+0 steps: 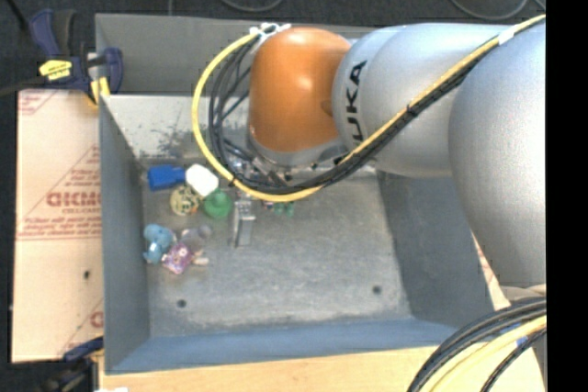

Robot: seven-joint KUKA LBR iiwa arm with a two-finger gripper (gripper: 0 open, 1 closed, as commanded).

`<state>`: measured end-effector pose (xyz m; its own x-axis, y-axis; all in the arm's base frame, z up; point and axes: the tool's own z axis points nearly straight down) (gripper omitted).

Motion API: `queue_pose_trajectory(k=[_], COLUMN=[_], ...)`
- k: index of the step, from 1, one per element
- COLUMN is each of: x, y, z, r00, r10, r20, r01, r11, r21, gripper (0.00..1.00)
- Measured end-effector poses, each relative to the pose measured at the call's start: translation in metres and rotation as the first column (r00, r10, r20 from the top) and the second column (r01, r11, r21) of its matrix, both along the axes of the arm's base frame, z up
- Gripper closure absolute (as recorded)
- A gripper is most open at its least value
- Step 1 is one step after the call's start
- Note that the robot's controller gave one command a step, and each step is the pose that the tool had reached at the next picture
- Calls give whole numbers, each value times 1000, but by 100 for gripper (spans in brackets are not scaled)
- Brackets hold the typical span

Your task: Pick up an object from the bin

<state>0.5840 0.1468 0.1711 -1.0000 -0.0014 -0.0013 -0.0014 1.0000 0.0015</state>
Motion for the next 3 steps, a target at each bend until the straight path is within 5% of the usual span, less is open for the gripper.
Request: queue_pose_trajectory(k=[1,2,3], x=[-15,-24,-36], y=[46,62,64], z=[-64,-97,-62], r00=[1000,1000,988], r10=[-29,-26,-155], r20=[3,-8,0], r01=[29,26,155], r11=[1000,1000,988], r21=[2,-1,2], gripper=[0,0,0])
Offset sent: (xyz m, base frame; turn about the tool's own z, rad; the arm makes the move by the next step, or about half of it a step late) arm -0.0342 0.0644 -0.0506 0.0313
